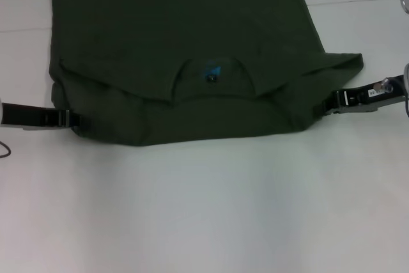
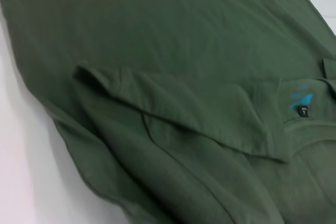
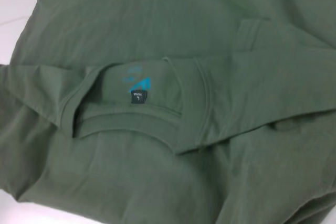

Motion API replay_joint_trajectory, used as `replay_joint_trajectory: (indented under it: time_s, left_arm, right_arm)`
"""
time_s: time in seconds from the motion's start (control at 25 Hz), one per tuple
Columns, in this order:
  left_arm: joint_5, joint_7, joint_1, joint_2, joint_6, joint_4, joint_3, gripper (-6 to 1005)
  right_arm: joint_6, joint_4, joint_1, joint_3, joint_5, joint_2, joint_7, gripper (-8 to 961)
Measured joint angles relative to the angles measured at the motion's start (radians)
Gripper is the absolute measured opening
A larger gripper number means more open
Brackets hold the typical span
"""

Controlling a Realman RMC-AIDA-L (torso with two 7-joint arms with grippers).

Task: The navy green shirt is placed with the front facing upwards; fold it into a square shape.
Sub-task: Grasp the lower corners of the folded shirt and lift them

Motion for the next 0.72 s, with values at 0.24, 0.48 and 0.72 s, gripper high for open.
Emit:
replay_joint_trajectory:
  time_s: [0.24, 0.48, 0.72]
  left_arm:
    - [0.039, -0.039, 0.01, 0.008, 0.099, 0.036, -0.008, 74]
    - [0.049, -0.075, 0.024, 0.012, 0.224, 0.088, -0.01, 75]
    - [0.082, -0.09, 0.029, 0.017, 0.328, 0.112, -0.011, 75]
  right_arm:
    - [-0.066, -0.035, 0.005, -0.001, -0.063, -0.012, 0.015, 6]
    - [-0.152, -0.091, 0.009, -0.008, -0.138, -0.008, 0.032, 6]
    - [-0.25, -0.123, 0.006, -0.025, -0.156, -0.002, 0.038, 7]
